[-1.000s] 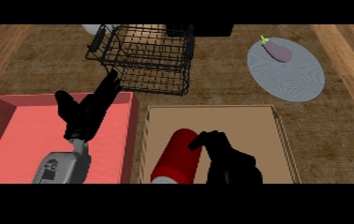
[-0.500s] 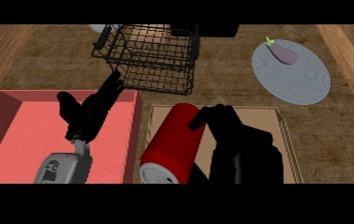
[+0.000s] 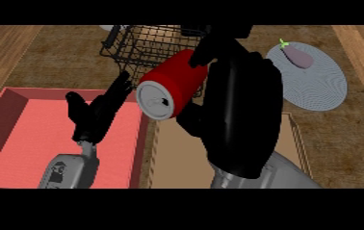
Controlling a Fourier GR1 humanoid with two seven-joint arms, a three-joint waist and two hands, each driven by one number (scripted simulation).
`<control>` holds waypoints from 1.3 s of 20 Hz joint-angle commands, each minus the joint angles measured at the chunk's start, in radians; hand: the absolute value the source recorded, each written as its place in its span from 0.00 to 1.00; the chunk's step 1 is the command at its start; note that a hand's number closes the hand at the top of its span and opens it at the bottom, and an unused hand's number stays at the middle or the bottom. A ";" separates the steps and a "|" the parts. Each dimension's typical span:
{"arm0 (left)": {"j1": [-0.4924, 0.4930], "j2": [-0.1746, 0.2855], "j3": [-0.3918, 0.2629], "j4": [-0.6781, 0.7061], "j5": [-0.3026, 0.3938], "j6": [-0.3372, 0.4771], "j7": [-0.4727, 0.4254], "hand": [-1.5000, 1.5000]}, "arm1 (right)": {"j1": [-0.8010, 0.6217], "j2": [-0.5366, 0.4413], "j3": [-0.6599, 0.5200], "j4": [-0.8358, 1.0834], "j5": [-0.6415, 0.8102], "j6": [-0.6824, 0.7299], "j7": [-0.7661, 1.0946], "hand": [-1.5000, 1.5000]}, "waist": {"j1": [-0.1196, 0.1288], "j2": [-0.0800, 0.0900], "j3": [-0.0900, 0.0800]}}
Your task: Pick the can from the tray and place it in the tiered basket
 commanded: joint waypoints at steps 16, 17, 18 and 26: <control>-0.071 -0.020 -0.010 0.003 -0.009 0.009 0.027 0.50 | -0.474 0.013 -0.301 0.850 -0.230 -0.402 -0.027 1.00 | 0.046 0.020 0.002; -0.059 -0.033 -0.031 0.042 -0.021 -0.002 -0.012 0.50 | -0.461 0.013 -0.307 0.898 -0.233 -0.442 -0.068 1.00 | 0.041 0.026 0.002; -0.032 0.007 -0.004 -0.005 0.006 -0.027 0.013 0.50 | -0.507 0.014 -0.341 0.926 -0.260 -0.427 -0.069 1.00 | 0.043 0.018 0.002; -0.087 -0.028 -0.046 0.011 -0.013 -0.023 0.028 0.50 | -0.509 0.014 -0.350 1.032 -0.485 -0.759 -0.288 0.00 | 0.107 0.038 0.003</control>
